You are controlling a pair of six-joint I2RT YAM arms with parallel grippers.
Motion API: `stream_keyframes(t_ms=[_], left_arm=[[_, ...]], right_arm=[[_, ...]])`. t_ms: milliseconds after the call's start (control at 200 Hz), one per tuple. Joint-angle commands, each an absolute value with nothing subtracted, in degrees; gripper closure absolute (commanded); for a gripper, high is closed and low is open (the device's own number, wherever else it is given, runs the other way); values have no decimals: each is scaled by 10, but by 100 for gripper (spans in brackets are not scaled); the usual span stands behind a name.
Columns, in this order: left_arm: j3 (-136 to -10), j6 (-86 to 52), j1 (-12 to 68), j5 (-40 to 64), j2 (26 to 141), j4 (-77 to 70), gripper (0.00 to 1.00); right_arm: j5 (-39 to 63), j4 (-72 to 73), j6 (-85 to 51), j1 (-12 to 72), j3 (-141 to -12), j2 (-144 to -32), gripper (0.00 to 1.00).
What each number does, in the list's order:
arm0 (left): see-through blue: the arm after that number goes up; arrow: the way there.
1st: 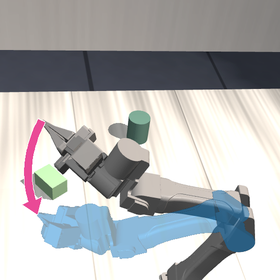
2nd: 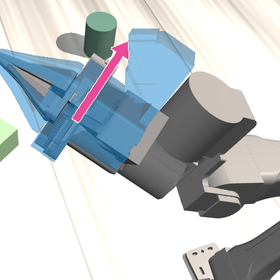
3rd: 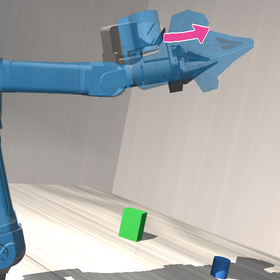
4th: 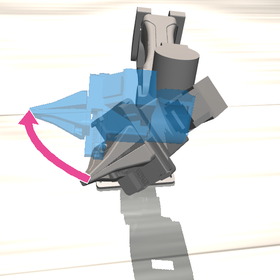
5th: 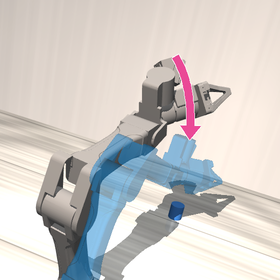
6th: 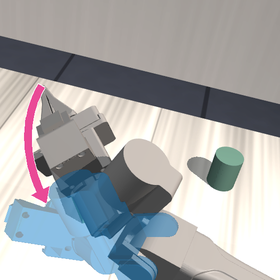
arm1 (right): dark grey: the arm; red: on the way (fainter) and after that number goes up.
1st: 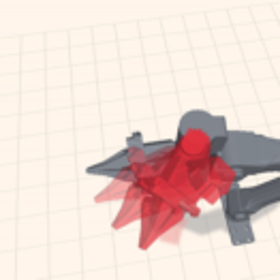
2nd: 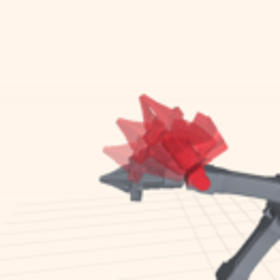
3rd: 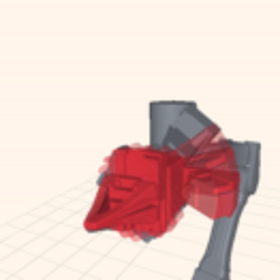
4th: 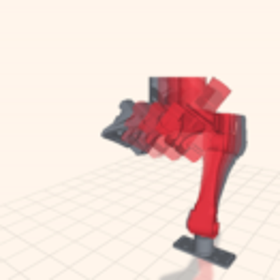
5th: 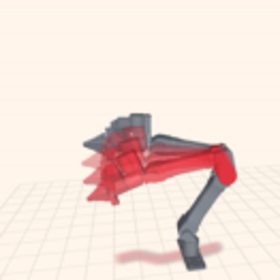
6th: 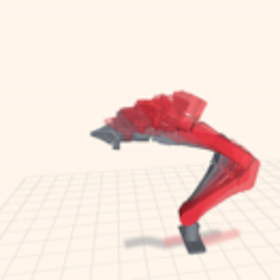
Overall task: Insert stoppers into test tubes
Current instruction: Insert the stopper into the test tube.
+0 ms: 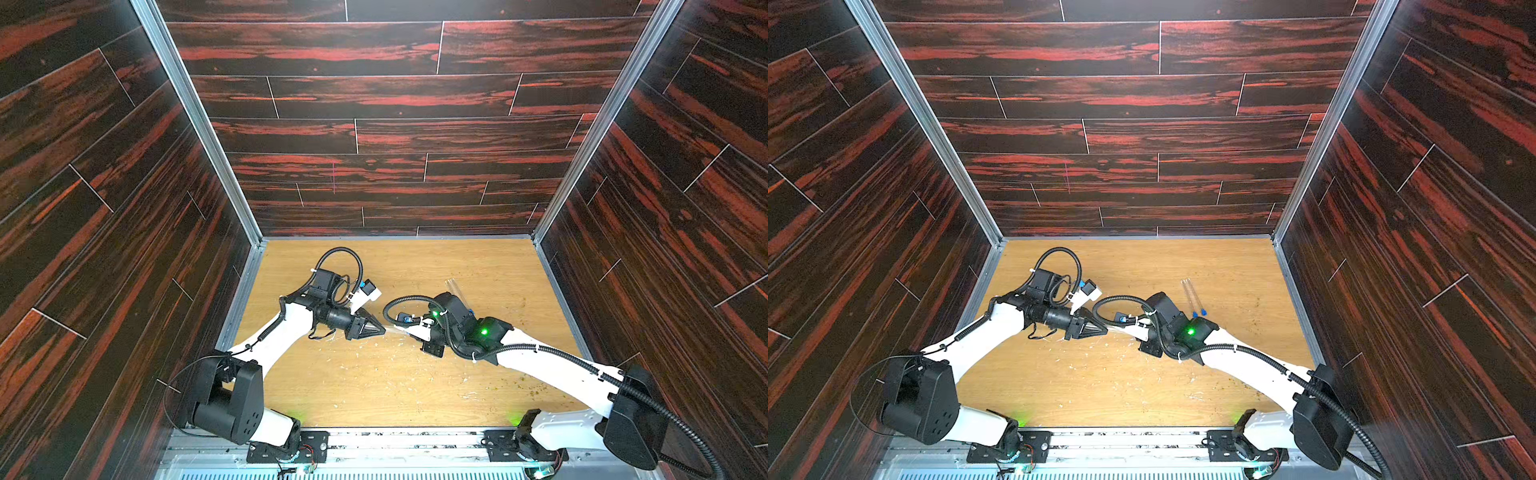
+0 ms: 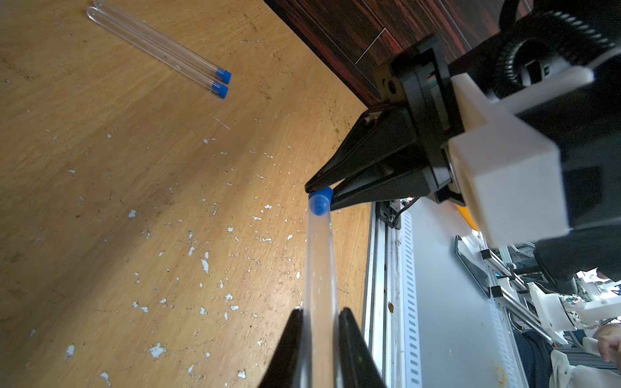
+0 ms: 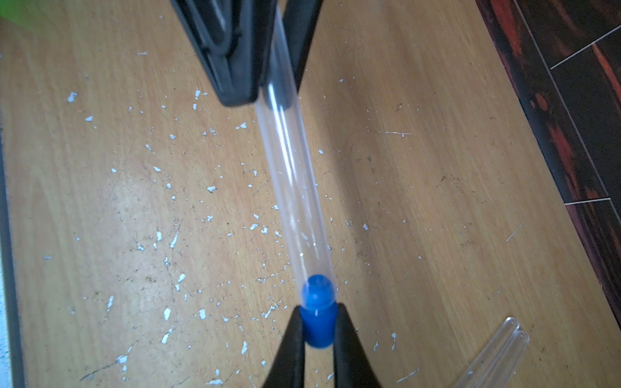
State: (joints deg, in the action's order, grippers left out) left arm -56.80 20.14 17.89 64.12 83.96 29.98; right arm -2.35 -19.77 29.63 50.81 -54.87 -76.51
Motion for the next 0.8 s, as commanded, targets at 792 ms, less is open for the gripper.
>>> stream_keyframes(t_ms=[792], left_arm=[[-552,194,112,716,762,225,100]], right_arm=[[164,-35,213,436,-477,-613,55]])
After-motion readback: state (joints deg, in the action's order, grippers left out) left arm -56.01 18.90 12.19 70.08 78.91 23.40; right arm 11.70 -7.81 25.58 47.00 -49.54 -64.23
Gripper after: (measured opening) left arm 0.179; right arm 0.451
